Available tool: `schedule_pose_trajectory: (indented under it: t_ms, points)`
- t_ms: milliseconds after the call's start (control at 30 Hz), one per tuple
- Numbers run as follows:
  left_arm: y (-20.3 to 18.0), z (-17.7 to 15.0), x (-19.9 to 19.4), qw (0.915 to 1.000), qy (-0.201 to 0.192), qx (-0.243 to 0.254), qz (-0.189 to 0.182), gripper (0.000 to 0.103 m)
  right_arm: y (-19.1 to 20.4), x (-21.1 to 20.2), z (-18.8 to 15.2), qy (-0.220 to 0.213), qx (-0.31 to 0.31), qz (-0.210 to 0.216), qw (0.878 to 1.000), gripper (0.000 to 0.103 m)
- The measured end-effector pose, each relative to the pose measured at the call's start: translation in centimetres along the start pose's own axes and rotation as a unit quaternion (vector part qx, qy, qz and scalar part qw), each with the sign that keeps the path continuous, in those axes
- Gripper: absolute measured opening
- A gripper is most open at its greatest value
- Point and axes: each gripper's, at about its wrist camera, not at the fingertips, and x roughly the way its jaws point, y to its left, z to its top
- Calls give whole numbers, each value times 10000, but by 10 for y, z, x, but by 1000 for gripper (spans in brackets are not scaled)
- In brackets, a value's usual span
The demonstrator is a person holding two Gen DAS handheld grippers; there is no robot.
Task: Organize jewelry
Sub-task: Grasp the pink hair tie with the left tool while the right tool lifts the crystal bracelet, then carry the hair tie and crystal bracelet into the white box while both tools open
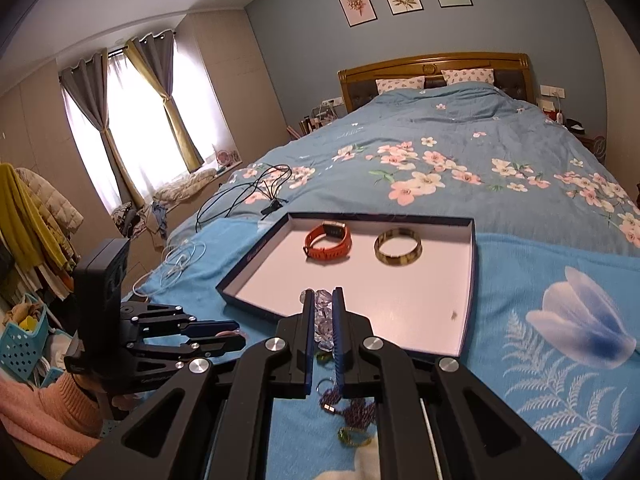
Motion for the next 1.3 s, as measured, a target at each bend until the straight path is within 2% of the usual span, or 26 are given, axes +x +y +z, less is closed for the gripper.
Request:
schedule_pose_trajectory:
  t_ms: [600,1300]
  points:
    - [16,39,-1,9992,-337,3,220,20,-14,29,26,-90,142,-76,9998,7]
    - [33,67,37,9992,-165,-104,342,20,-23,81,43,133,401,-38,9991,7]
